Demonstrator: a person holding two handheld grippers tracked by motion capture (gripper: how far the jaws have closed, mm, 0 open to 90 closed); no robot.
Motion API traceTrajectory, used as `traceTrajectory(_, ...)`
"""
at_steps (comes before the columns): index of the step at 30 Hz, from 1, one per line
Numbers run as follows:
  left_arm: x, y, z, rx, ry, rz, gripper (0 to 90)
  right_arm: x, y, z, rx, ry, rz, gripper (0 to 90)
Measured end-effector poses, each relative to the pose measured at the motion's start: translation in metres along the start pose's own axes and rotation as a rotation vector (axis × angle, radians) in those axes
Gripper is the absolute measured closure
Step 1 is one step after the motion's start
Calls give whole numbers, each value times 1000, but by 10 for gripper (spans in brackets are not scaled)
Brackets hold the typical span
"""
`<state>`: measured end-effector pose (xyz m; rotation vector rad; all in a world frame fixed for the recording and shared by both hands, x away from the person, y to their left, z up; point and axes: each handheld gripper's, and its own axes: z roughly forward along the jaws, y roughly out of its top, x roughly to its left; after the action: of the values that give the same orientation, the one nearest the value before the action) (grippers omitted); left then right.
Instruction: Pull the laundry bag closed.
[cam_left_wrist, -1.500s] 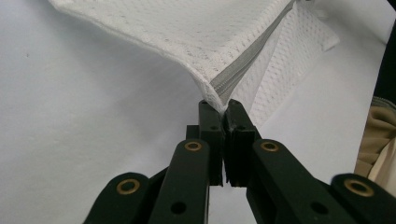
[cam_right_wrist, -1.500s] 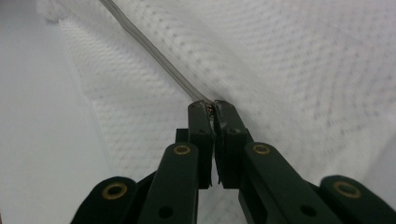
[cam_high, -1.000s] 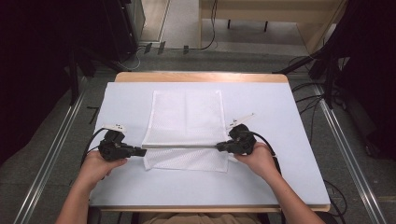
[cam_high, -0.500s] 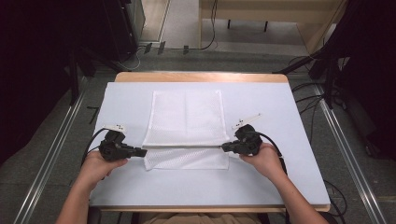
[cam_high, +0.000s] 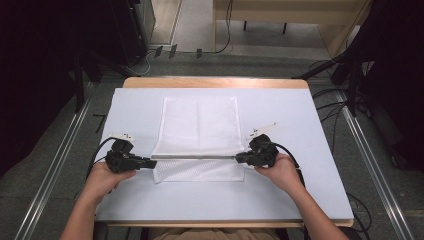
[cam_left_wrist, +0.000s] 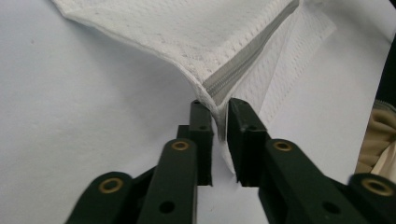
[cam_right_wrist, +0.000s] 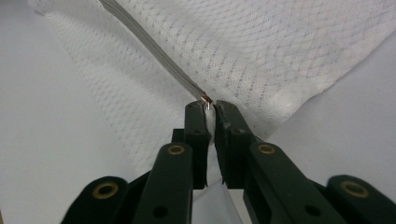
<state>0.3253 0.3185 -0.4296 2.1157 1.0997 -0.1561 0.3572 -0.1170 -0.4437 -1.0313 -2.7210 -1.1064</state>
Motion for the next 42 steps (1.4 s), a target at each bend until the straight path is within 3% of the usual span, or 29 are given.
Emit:
traceTrajectory(6,1,1,1,-22,7,-16,637,-1,0,1,-16,-9,0,747)
traceTrajectory(12,2,2,4,-36,34,-13,466,-3,0,0,-59,-34,-12,585)
traceTrajectory(16,2,2,3,-57,63,-1,405,-5,0,1,-73,-51,-14,511)
traceTrajectory(21,4,2,1,-81,97,13,371,-9,0,0,-107,-79,-13,411)
traceTrajectory(25,7,1,-2,-100,126,2,361,-13,-2,-2,-143,-118,7,350)
traceTrajectory(31,11,-1,-7,-132,151,-14,351,-20,-4,-8,-173,-150,28,316)
traceTrajectory(42,15,-2,-11,-145,207,-26,330,-32,-9,-14,-192,-177,53,300)
